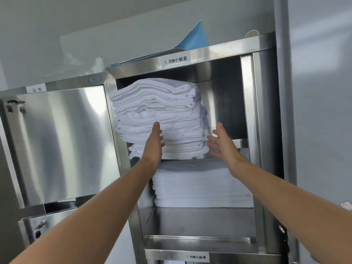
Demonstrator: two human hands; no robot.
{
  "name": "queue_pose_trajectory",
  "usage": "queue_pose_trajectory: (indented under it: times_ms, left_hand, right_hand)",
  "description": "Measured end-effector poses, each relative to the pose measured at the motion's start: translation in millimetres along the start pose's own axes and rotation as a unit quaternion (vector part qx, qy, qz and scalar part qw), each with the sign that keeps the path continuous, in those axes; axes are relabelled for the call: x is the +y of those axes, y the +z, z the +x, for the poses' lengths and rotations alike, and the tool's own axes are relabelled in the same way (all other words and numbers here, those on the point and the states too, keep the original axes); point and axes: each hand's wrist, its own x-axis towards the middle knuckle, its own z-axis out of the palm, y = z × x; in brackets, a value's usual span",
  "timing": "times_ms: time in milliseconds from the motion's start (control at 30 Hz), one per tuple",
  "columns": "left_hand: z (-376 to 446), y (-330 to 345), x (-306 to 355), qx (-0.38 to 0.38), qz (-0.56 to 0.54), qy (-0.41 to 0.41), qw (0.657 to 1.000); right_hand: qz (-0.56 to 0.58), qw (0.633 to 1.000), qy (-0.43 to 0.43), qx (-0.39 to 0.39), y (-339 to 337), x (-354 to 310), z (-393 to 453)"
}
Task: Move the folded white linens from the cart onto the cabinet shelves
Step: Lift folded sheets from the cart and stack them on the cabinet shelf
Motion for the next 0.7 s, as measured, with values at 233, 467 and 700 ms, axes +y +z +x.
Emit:
queue_pose_trajectory:
  times_ms: [233,467,700]
  left_hand:
    - [5.4,12.9,19.7,0.019,-0.013,0.017,1.0]
    - [9.1,26.6,27.8,0.043,0.049,0.084,0.994]
    - [27.6,27.0,54.3,0.11,0.176,0.217,0.954]
  right_hand:
    - [0.006,1.0,-0.011,-0.022,-11.1,-19.6,17.2]
    - [0.089,0.995,-0.025,-0.033,-15.4,-24.4,26.5]
    - [0.167,0.984,-0.045,-0.039,0.0,-48.9,38.8]
